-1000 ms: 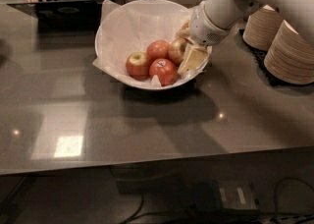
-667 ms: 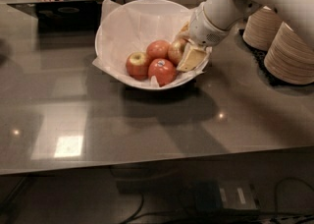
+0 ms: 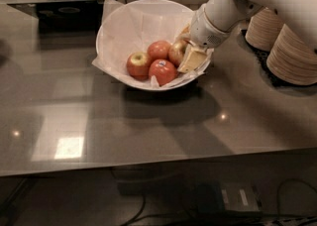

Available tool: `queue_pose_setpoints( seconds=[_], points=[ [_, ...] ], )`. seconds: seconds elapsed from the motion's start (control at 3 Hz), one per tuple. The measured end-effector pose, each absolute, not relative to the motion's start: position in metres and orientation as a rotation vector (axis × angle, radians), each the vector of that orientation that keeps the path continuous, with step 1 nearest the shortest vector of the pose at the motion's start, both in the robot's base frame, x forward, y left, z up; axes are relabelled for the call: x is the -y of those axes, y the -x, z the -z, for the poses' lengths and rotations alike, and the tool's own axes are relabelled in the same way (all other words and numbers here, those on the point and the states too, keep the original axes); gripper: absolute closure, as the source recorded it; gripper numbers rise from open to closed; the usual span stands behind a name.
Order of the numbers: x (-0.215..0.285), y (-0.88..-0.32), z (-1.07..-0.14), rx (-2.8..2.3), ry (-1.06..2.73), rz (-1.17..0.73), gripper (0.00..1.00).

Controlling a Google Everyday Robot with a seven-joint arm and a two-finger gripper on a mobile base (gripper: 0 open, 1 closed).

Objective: Pick apple from white bowl

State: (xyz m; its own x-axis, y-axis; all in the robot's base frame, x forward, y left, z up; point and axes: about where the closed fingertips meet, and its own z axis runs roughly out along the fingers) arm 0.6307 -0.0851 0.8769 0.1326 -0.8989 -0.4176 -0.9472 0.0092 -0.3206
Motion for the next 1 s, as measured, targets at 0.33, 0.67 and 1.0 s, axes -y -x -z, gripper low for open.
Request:
queue_pose_setpoints(
  seconds=[0.33, 0.67, 1.0],
  points=[
    [0.085, -0.631, -0.877, -1.770, 1.893, -0.121, 1.00],
    [0.081, -0.627, -0.884, -1.741, 1.881, -0.171, 1.00],
    [0.070, -0.619, -0.907, -1.687, 1.885, -0.205, 1.00]
  ],
)
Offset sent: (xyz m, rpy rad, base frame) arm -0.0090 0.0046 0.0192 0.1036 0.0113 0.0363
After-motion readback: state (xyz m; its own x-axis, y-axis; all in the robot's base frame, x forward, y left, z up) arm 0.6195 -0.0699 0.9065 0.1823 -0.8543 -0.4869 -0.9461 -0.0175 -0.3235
